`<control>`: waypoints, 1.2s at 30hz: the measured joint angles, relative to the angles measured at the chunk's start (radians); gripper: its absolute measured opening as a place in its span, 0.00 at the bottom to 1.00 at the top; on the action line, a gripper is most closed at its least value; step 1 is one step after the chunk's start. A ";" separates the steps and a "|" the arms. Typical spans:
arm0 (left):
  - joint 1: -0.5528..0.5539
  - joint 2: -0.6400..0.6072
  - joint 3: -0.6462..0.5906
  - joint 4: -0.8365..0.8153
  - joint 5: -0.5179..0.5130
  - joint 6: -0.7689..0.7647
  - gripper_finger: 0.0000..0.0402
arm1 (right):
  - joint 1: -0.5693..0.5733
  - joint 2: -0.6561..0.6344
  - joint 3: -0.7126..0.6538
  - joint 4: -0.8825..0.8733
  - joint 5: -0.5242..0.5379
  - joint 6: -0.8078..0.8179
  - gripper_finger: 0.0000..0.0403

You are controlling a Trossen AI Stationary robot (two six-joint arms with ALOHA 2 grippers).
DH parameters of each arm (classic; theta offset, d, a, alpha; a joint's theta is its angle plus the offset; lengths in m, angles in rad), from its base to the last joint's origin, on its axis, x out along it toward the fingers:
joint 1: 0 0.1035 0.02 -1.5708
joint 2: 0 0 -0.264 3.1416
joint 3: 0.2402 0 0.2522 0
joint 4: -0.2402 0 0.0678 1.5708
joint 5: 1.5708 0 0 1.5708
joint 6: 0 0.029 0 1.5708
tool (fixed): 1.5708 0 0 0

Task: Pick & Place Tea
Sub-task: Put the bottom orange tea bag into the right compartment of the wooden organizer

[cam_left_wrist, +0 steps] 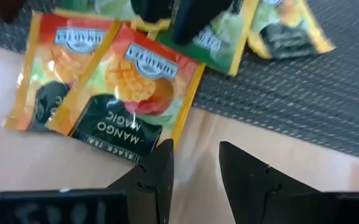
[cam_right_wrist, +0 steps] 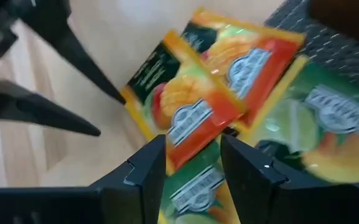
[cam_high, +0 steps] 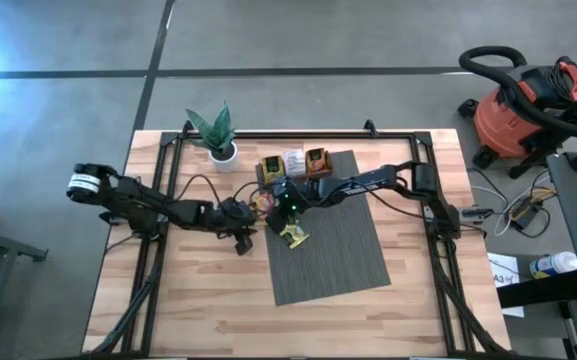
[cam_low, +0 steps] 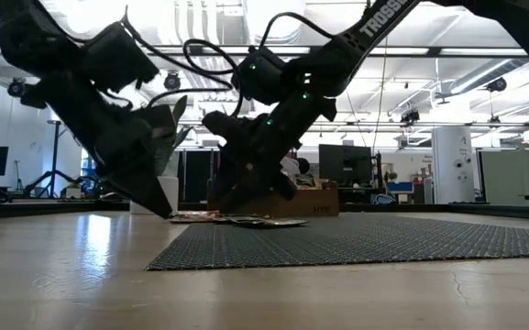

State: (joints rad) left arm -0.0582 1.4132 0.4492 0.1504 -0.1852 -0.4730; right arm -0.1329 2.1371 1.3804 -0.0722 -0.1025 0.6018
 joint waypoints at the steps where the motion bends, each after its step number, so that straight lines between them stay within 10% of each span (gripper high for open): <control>1: 0.001 0.017 0.000 0.007 0.000 -0.002 0.31 | -0.001 0.001 0.000 0.001 0.001 0.000 0.37; 24: 0.005 0.176 0.002 0.192 0.001 -0.017 0.31 | -0.005 0.030 0.003 0.027 0.000 0.036 0.34; 36: 0.005 0.183 0.002 0.197 0.002 0.026 0.31 | -0.009 0.021 0.003 0.090 -0.169 -0.023 0.11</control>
State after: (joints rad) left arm -0.0532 1.5963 0.4511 0.3470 -0.1837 -0.4475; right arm -0.1418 2.1577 1.3838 0.0182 -0.2712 0.5791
